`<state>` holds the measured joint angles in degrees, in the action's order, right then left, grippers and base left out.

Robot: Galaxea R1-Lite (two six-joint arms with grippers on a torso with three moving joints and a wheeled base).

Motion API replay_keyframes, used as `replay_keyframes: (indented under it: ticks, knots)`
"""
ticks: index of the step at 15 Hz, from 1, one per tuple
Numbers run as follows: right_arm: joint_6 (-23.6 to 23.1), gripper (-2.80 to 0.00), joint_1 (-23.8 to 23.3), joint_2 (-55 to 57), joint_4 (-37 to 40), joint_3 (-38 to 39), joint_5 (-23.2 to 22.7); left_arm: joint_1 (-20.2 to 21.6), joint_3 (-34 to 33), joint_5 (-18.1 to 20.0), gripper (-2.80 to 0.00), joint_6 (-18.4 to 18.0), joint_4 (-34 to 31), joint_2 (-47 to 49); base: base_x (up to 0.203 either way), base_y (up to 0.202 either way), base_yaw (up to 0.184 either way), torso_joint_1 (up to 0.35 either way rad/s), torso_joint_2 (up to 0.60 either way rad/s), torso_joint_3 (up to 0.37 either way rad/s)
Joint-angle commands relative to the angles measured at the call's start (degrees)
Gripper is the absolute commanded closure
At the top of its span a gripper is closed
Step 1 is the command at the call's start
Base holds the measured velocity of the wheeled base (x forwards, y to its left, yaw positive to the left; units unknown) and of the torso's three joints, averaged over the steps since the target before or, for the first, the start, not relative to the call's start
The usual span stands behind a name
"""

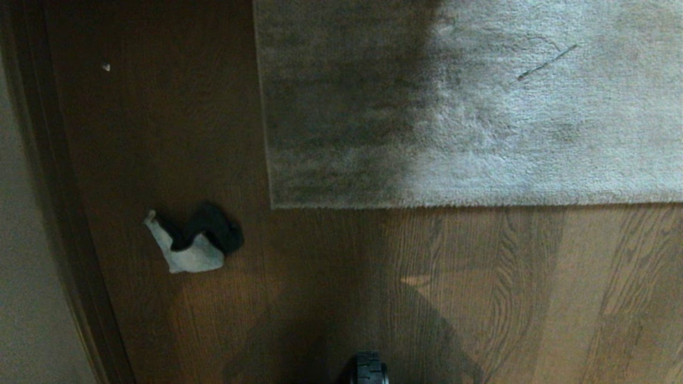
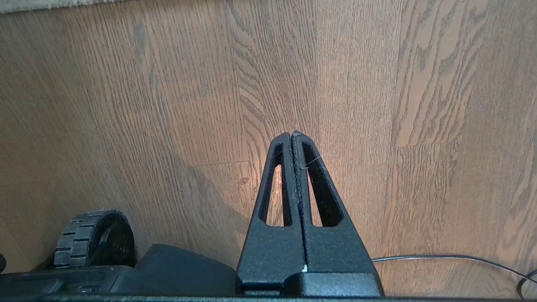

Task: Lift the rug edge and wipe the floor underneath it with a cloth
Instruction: Pick up the rag

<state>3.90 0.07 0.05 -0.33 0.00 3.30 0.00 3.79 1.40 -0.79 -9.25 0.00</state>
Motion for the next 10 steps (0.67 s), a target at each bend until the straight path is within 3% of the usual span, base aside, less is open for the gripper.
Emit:
replay_keyframes:
  ticks: [1,10]
  knots:
    - [0.1,0.00,0.0,0.0,0.0,0.0,0.0,0.0,0.0,0.0,0.00,0.0,-0.1,0.0,0.000,0.000,0.000,0.000,0.00,0.000]
    - [0.0,0.00,0.0,0.0,0.0,0.0,0.0,0.0,0.0,0.0,0.00,0.2,-0.1,0.0,0.000,0.000,0.000,0.000,0.00,0.000]
